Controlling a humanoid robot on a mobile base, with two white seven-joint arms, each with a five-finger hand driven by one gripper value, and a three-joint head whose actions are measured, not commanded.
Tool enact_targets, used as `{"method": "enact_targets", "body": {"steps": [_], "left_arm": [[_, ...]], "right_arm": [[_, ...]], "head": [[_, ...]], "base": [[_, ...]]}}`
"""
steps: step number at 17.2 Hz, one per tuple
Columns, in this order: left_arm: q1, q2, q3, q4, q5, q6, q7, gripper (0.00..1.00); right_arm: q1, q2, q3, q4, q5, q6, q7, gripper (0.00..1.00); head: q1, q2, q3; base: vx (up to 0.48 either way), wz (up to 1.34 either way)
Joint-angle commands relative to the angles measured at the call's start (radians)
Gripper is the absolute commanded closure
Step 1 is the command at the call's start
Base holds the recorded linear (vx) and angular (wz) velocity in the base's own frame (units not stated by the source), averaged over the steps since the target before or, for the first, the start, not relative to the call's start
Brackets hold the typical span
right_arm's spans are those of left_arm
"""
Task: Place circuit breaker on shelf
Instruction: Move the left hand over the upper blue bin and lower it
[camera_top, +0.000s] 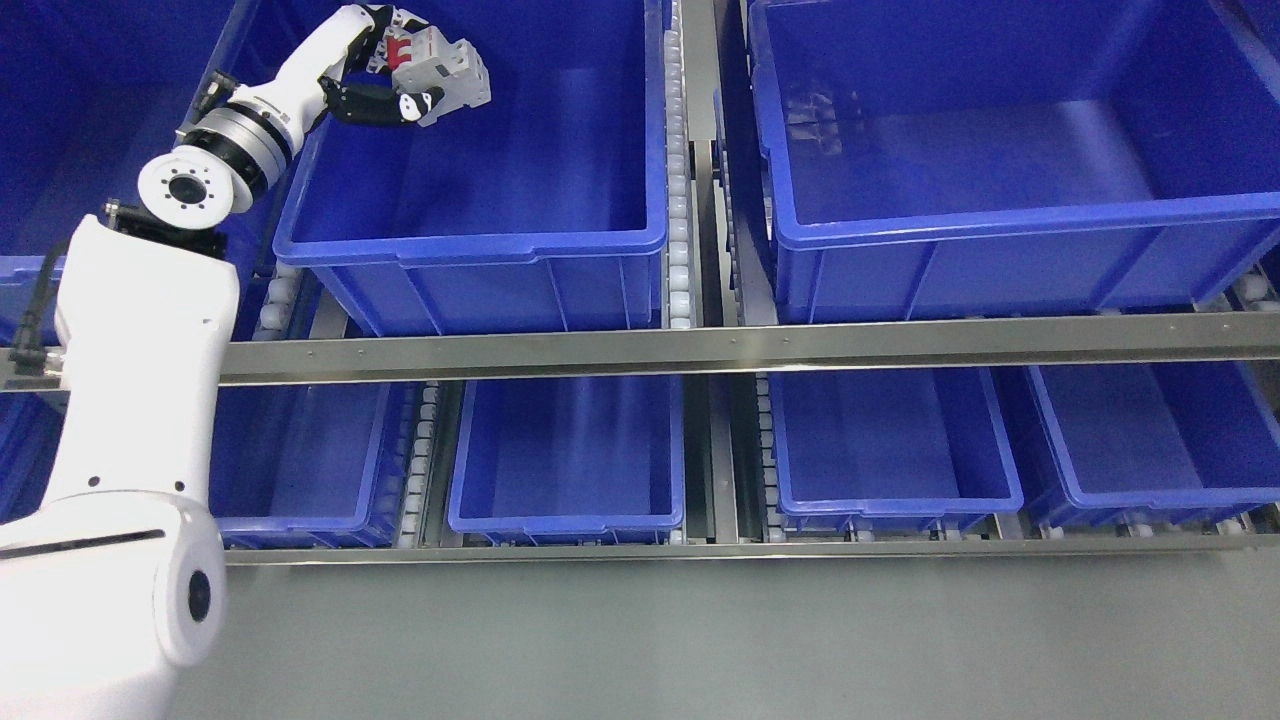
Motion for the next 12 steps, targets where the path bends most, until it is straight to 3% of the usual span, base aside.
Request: {"method": "enact_targets", "body": {"steps": [1,5,12], "left_arm": [[-0.016,0.014,0.013,0.071,0.001,-0.002,0.000,0.83],[-0.056,0.016,0.008,0.103,0.000,-0.002,0.000,0.83],[-0.122,0.003,-0.110,0.229,0.000,0.001,0.022,0.83]], "right_arm": [[0.000,-0.017,0.020,0.000,0.000,0.035,-0.001,0.00],[0.000,-0.017,0.020,-0.001,0.000,0.035,-0.001,0.00],[0.000,-0.017,0.020,0.000,0.000,0.035,-0.001,0.00]], "head": [[0.0000,0.000,0.000],[0.0000,0.000,0.000],[0.0000,0.000,0.000]], "base": [[0.020,-0.02],[0.010,0.01],[0.011,0.01]]}}
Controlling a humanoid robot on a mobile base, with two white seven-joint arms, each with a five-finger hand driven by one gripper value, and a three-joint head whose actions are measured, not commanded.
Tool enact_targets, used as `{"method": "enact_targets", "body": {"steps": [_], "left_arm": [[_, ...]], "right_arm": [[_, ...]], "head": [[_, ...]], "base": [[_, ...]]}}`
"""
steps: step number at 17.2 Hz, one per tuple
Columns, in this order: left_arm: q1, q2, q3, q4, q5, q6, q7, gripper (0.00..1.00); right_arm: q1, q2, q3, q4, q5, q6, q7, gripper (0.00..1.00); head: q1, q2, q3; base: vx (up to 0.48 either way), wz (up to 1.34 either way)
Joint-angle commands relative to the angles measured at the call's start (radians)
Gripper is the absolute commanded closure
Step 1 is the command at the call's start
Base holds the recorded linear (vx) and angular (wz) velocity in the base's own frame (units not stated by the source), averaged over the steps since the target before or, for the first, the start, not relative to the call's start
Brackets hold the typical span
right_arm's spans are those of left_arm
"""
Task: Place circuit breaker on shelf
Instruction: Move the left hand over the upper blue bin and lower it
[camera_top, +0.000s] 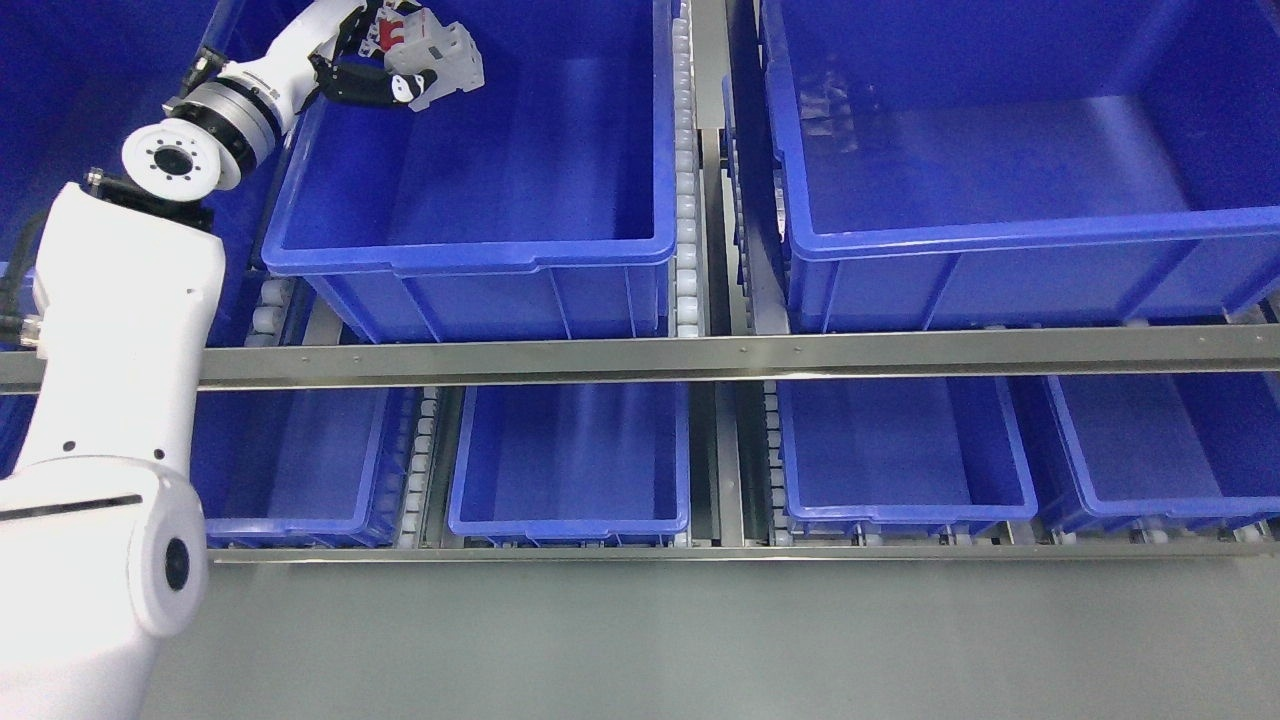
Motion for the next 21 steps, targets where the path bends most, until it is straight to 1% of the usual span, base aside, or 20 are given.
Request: {"method": "enact_targets", "body": {"steps": [1,10,13,15,18,21], "left_arm": [[-0.041,-0.007,-0.082,0.120,0.001,0.002,0.027,0.83],[-0.075,0.004,-0.081,0.120,0.001,0.002,0.028,0.82],[-0.090,-0.014,-0.081,0.117,0.003,0.000,0.026,0.82],[-0.096,-0.045,-0.084,0.119,0.003,0.002,0.023,0.82],[-0.099,-0.062,-0.090,0.120,0.001,0.003,0.020,0.82],[-0.098,-0.085,-0.143,0.126,0.001,0.023,0.021,0.82]], "right_arm": [[0.000,-0.017,0.020,0.000,0.000,0.035,0.002,0.00],[0.000,-0.017,0.020,0.000,0.000,0.035,0.002,0.00],[0.000,-0.017,0.020,-0.001,0.000,0.035,0.000,0.00],[0.000,-0.017,0.020,0.000,0.000,0.035,0.000,0.00],[0.000,-0.017,0.020,0.000,0.000,0.035,0.000,0.00],[0.000,-0.017,0.020,0.000,0.000,0.035,0.000,0.00]], "head": [[0.0000,0.000,0.000],[0.0000,0.000,0.000],[0.0000,0.000,0.000],[0.0000,0.000,0.000],[0.0000,0.000,0.000],[0.0000,0.000,0.000]], "base": [[0.000,0.00],[0.041,0.01],[0.076,0.06],[0.056,0.06],[0.086,0.02],[0.098,0.00]]}}
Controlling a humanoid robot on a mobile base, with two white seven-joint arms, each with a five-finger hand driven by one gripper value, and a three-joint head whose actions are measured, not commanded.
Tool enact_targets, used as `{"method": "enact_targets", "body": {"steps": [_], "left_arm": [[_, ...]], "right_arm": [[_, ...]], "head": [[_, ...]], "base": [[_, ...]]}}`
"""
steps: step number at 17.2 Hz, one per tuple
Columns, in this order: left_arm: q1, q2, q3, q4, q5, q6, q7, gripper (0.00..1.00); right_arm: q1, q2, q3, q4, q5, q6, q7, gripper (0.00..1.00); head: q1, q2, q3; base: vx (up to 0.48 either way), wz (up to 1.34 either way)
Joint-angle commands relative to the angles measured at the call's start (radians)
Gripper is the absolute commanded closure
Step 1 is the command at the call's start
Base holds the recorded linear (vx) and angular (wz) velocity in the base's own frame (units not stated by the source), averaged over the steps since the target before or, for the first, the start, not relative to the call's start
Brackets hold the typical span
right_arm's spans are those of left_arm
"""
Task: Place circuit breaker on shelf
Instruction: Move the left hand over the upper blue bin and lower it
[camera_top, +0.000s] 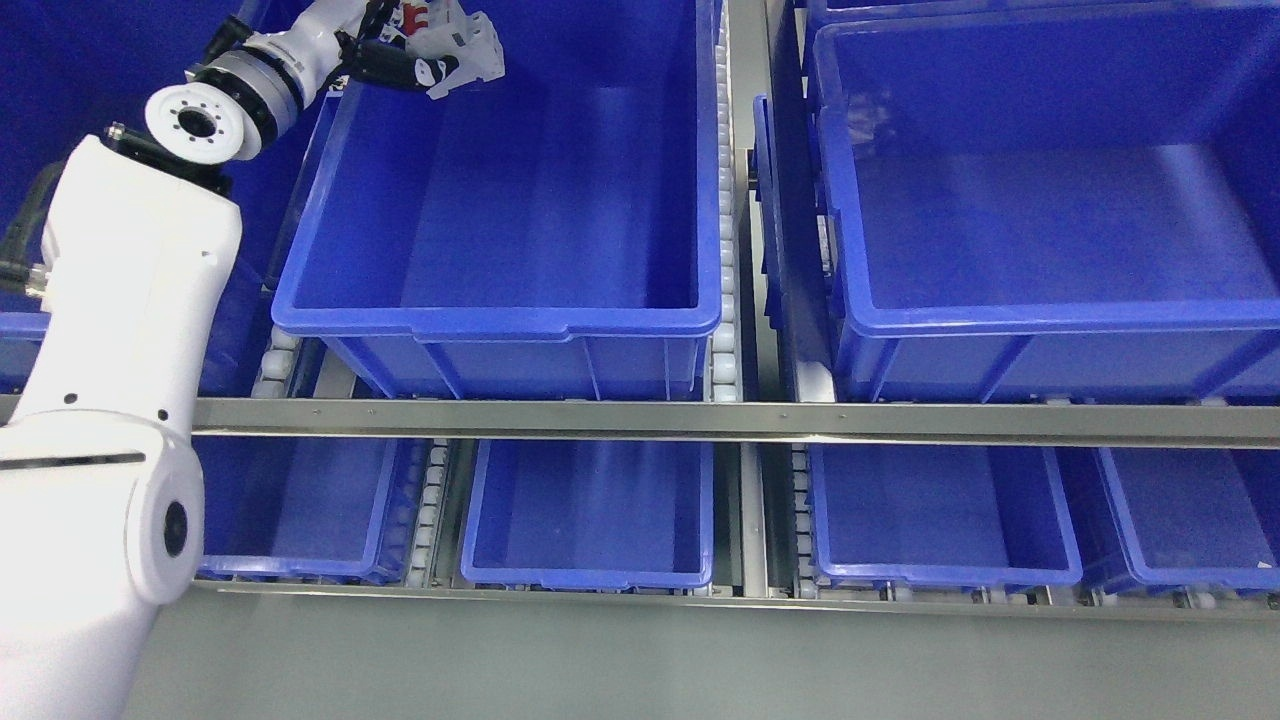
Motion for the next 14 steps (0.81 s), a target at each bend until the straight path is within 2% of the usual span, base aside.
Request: {"method": "enact_targets", "body": {"steps": [1,5,14], "left_arm": [[-0.004,-0.069,-0.071,0.027,-0.001,0.019,0.003,0.82],[-0.004,-0.127,-0.151,0.076,-0.001,0.054,0.020,0.82],[0.022,-0.111,-0.224,0.176,-0.001,0.062,0.068,0.81]], "right_arm": [[0.000,-0.017,0.020,0.000,0.000,0.035,0.001,0.00],[0.000,-0.017,0.020,0.000,0.000,0.035,-0.001,0.00],[0.000,-0.017,0.020,0.000,0.000,0.035,-0.001,0.00]], "head": [[0.0000,0.000,0.000],[0.0000,0.000,0.000],[0.0000,0.000,0.000]], "base": [[0.098,0.00],[0.087,0.00],[0.075,-0.03]]}}
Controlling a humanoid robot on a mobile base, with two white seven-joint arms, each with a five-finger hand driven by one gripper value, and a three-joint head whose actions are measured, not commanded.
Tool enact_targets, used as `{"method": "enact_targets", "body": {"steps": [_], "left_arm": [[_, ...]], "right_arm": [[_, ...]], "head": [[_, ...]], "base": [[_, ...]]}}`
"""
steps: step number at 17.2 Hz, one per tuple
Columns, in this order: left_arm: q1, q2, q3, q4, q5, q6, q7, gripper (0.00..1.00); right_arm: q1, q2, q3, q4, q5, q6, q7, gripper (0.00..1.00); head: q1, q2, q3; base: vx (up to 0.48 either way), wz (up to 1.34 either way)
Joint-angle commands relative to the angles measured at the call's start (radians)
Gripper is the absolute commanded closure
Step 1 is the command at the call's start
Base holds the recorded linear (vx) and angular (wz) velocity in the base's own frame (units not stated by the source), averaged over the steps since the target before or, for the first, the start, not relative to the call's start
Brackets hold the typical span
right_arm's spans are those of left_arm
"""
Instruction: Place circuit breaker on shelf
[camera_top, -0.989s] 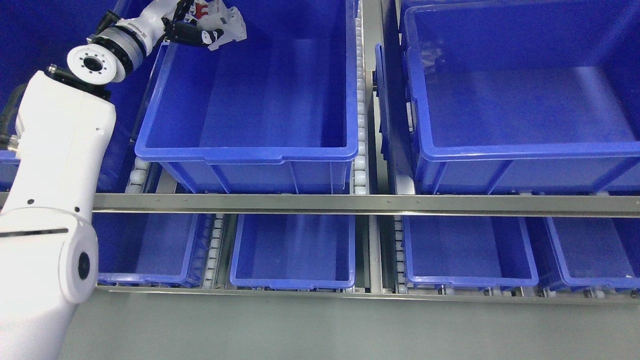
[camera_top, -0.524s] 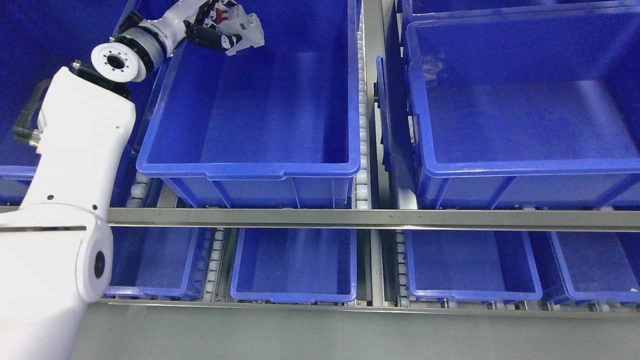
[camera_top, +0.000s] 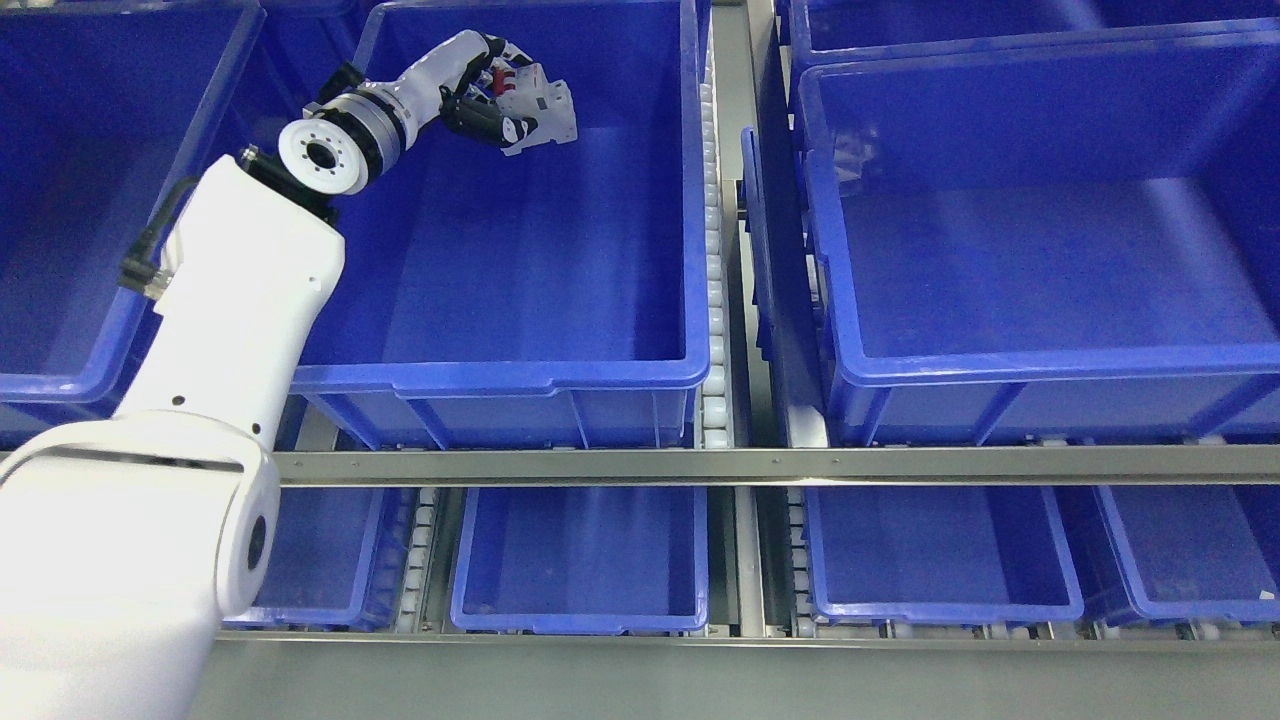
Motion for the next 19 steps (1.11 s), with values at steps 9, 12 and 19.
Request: {"method": "enact_targets", "body": {"steps": [9,12,19], "left_arm": [[0.009,-0.018,-0.106,0.086,0.000,0.016,0.018,0.48],[0.007,-0.016,-0.106,0.084,0.000,0.027,0.045,0.27],[0.000,-0.012,0.134,-0.137,0.017,0.027,0.200,0.05]], "right_arm": [[0.000,-0.017,0.020,0.000,0.000,0.035,-0.002,0.00],[0.000,-0.017,0.020,0.000,0.000,0.035,-0.002,0.00],[0.000,-0.017,0.020,0.000,0.000,0.035,-0.002,0.00]], "head": [[0.0000,0.000,0.000],[0.0000,0.000,0.000],[0.0000,0.000,0.000]], "base": [[0.032,-0.01],[-0.002,0.01],[-0.002,0.00]]}}
